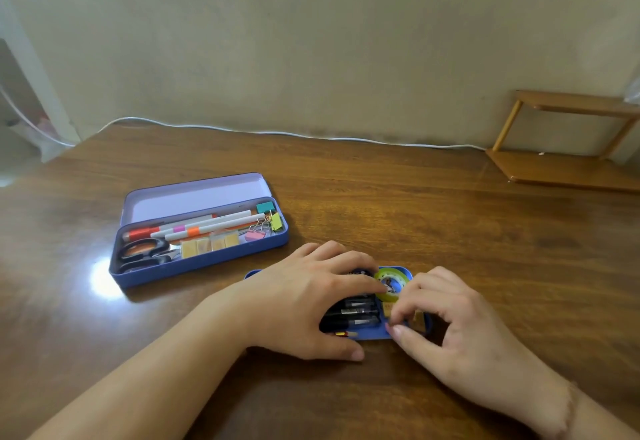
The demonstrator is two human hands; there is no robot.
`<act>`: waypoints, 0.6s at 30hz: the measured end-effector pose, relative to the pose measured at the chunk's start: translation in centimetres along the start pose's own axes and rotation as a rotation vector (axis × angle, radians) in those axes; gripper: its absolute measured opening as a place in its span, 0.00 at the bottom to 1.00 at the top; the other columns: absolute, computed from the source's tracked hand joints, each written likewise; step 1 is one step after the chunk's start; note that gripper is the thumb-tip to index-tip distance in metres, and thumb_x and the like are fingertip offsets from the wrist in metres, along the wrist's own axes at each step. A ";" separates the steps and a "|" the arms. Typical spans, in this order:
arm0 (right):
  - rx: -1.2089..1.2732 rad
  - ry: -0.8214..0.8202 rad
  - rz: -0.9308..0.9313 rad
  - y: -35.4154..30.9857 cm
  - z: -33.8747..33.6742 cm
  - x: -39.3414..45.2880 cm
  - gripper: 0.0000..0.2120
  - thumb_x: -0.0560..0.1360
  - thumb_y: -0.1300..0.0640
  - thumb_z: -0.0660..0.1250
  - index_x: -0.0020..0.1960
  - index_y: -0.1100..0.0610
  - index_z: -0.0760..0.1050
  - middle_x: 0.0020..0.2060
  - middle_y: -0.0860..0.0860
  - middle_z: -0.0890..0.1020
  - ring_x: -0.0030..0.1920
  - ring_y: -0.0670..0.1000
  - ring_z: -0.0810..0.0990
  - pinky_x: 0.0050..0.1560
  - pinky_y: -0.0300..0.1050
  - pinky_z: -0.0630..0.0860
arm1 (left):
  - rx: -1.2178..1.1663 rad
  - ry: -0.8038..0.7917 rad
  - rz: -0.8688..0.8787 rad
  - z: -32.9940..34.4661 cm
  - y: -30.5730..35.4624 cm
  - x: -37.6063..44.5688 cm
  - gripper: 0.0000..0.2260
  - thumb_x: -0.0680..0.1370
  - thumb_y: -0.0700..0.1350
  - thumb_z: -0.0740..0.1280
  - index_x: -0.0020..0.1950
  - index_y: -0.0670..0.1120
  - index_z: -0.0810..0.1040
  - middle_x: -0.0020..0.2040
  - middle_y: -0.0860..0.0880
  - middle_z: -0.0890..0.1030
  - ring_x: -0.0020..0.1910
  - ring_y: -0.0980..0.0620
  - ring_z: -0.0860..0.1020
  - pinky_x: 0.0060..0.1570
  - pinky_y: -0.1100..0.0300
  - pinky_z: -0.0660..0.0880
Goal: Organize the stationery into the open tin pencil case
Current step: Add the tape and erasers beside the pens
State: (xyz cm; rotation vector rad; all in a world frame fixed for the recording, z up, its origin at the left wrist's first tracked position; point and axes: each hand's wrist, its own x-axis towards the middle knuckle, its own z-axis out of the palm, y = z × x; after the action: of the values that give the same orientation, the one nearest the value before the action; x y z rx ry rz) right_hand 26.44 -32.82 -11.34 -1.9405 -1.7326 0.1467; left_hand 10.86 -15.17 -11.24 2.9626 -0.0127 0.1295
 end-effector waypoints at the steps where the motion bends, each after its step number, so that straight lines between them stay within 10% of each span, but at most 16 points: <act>1: 0.040 -0.001 0.028 0.0 0.1 0.1 0.04 0.70 0.50 0.72 0.39 0.43 0.78 0.42 0.38 0.79 0.51 0.45 0.74 0.47 0.38 0.72 | -0.007 -0.001 0.004 0.0 0.0 0.0 0.32 0.74 0.68 0.65 0.76 0.61 0.63 0.76 0.58 0.62 0.73 0.58 0.59 0.72 0.57 0.59; 18: 0.053 0.092 0.172 0.2 1.6 0.1 0.12 0.68 0.52 0.73 0.45 0.43 0.71 0.48 0.36 0.70 0.55 0.41 0.70 0.48 0.31 0.67 | -0.062 0.004 0.005 0.3 -0.2 0.1 0.32 0.75 0.65 0.67 0.76 0.60 0.62 0.75 0.59 0.62 0.72 0.57 0.60 0.72 0.51 0.66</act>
State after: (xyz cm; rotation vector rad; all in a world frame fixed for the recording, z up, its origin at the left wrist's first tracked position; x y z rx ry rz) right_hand 25.97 -32.22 -12.76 -2.0232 -1.4883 0.1611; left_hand 11.01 -15.02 -11.54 2.9002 -0.0232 0.1333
